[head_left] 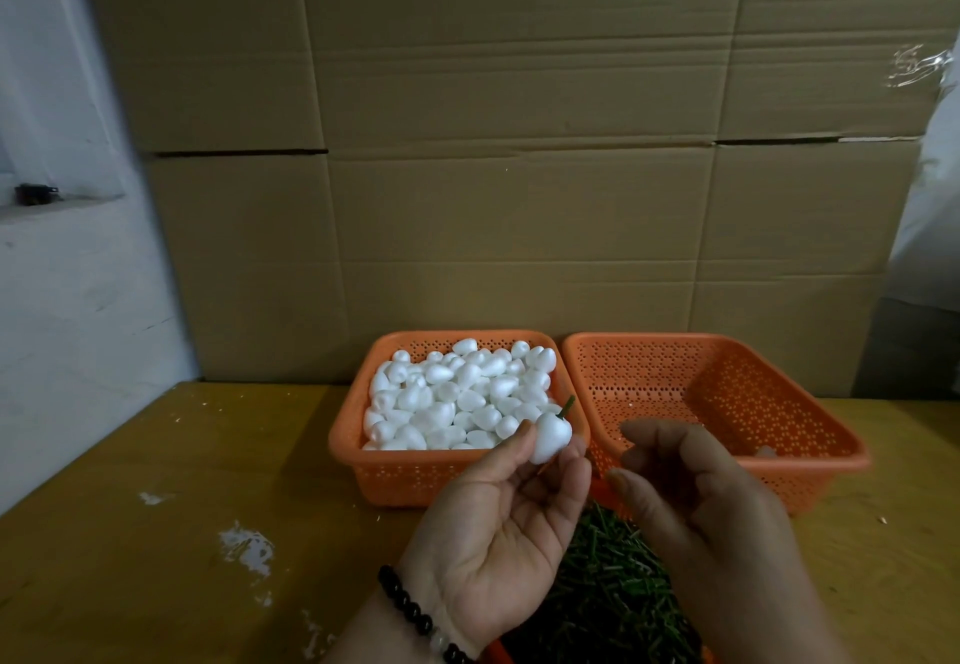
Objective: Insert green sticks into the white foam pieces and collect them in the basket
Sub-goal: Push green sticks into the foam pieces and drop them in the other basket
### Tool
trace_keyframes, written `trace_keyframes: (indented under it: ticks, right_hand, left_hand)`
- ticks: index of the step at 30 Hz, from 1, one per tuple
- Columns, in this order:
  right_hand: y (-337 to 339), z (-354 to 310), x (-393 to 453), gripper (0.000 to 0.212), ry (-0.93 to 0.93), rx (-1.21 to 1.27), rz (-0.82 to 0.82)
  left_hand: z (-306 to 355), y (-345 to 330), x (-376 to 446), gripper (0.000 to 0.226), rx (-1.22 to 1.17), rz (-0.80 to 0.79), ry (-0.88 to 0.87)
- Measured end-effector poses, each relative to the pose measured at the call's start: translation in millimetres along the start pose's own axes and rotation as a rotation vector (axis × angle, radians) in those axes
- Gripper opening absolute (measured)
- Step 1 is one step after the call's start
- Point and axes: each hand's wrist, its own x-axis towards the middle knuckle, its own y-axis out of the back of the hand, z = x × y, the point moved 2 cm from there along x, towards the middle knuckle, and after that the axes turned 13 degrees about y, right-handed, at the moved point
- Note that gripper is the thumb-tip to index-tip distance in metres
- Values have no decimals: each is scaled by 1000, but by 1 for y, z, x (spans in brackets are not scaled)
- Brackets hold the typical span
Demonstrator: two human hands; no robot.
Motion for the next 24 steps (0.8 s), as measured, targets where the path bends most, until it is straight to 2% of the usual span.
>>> trace_keyframes:
  ticks: [6,13,18,24]
  right_hand:
    - [-1,0,0,42,5,5,4]
    - [0,2,-1,44,22,-15,45]
    - [2,0,2,41,108,-144,82]
    - [0,-3,3,48,243,-231,42]
  left_hand:
    - [1,1,0,45,82,40,-103]
    - [1,3,1,34,246,103,-262]
    - [2,5,1,26,461,188,-477]
    - [-1,5,-2,38,855,274,-698]
